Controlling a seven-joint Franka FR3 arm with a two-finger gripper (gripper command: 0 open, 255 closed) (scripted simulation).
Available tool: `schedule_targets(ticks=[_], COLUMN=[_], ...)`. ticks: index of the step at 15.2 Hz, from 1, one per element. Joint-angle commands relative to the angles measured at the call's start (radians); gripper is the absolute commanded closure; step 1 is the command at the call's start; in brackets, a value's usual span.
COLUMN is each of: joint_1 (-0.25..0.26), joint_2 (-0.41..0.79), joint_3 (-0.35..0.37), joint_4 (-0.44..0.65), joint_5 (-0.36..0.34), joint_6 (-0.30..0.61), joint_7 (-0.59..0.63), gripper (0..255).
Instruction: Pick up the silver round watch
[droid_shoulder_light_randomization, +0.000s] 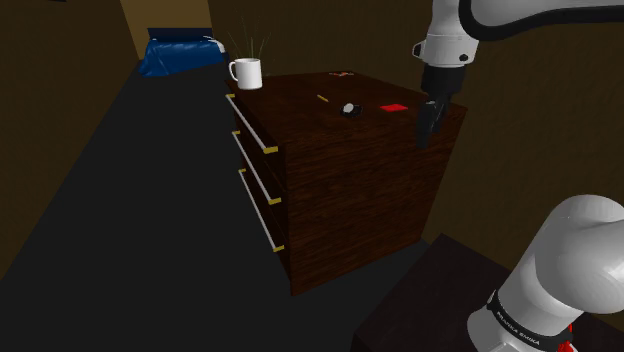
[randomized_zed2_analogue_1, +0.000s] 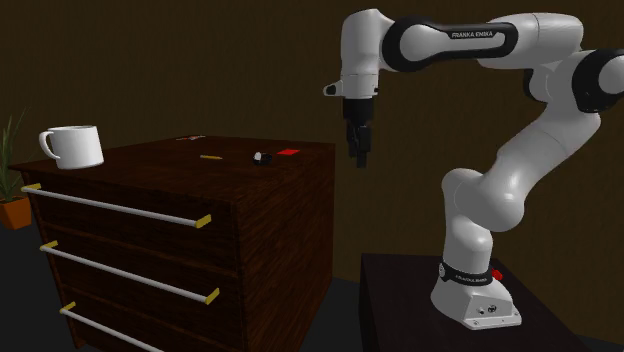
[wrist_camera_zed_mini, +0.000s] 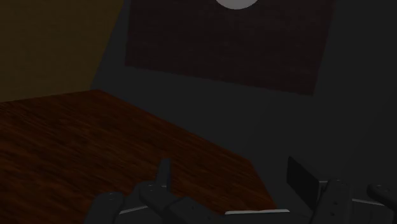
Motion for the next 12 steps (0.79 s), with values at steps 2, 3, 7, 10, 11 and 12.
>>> schedule_targets(ticks=[2,3,7,10,11,12], joint_1=[-0.005,-0.01,-0.031,-0.047,-0.052,-0.056], joint_2=[0.035,0.071,0.209,0.311,0.345,0.378], joint_3=[0.002,0.005,0.014,0.021,0.023,0.025], joint_4=[0.022,0.046,0.149,0.238,0.27,0.303], joint_5=[-0.007,-0.014,-0.044,-0.069,-0.078,-0.086], joint_6=[0.021,0.04,0.104,0.138,0.147,0.155], joint_7=[0.008,0.016,0.05,0.077,0.086,0.095], gripper=[0,0,0,0,0,0])
